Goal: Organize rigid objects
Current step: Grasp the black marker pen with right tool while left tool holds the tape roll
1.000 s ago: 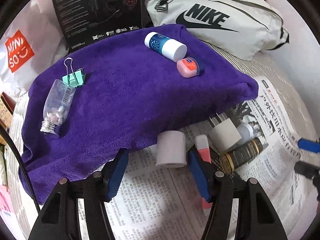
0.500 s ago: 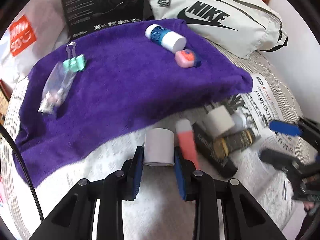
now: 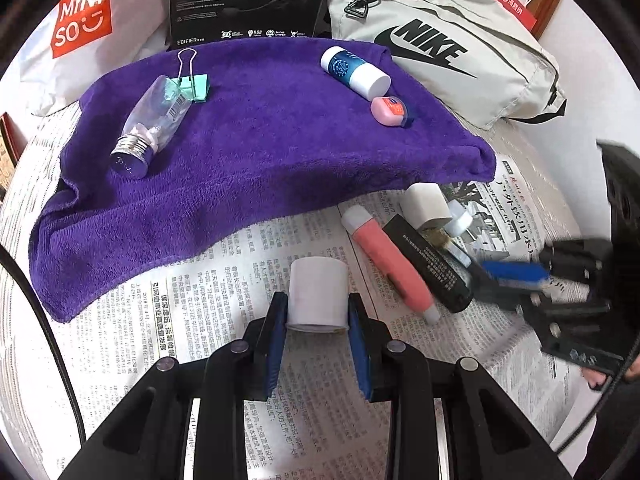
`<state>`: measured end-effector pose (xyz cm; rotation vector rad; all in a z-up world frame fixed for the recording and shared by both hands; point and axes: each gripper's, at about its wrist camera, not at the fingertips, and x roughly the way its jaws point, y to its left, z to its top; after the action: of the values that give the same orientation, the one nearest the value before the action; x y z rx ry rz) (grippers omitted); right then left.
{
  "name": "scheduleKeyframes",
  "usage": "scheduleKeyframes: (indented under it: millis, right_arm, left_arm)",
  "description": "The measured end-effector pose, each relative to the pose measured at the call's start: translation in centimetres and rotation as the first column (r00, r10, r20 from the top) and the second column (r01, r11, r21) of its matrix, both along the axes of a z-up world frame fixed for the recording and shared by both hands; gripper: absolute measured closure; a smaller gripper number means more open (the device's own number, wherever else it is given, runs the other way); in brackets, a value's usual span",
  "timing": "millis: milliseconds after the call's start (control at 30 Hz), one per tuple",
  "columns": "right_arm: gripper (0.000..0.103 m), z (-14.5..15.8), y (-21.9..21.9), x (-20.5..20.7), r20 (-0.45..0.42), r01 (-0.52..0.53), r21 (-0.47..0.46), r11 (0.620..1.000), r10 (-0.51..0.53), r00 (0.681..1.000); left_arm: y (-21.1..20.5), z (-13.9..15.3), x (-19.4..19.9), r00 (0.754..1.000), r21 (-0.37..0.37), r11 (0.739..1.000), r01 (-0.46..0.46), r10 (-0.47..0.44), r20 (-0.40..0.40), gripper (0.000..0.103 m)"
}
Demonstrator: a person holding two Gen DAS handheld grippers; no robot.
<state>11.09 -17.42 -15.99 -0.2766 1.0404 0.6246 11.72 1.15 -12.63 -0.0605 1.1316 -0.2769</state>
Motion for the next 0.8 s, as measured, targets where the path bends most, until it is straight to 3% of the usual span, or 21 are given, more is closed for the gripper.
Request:
scheduleKeyframes:
  millis: [33, 100, 300, 533, 667, 800]
  right_arm:
    - [0.082, -0.2, -0.4, -0.4, -0.043, 0.004, 0.025, 1.0, -0.003, 0.999]
    - [0.083, -0.3, -0.8, -1.3, -0.076, 0.012, 0.053, 0.999, -0.008, 0.997]
    - [0.082, -0.3, -0.2, -1.8, -0.057, 0.028, 0.025, 0.999, -0.027, 0.998]
    - [0.083, -0.4, 2.5, -1.3, -0.006, 0.034, -0.077, 0.996, -0.035, 0.999]
    - [0.083, -0.1, 1.3, -0.8, -0.099, 0.078, 0.007, 0.997, -0.077, 0.992]
    - [0.084, 0.2, 0.4, -0.2, -0.135, 0.135, 0.051, 0.989, -0.127, 0.983]
  left_arm:
    - [0.0, 0.0, -0.1, 1.0, -0.003, 1.0, 0.0, 0.0, 0.002, 0.075]
    - [0.1, 0.0, -0.2, 1.0, -0.008, 1.0, 0.001, -0.001, 0.007, 0.075]
    - [0.4, 0.0, -0.5, 1.0, -0.017, 1.0, -0.005, 0.005, 0.005, 0.075]
    - [0.3, 0.0, -0.7, 1.0, -0.006, 1.0, 0.0, 0.0, 0.009, 0.075]
    - [0.5, 0.1, -0.8, 1.0, -0.014, 1.0, -0.004, 0.004, 0.006, 0.075]
    - [0.6, 0.1, -0.9, 1.0, -0.021, 1.0, 0.0, 0.0, 0.004, 0.075]
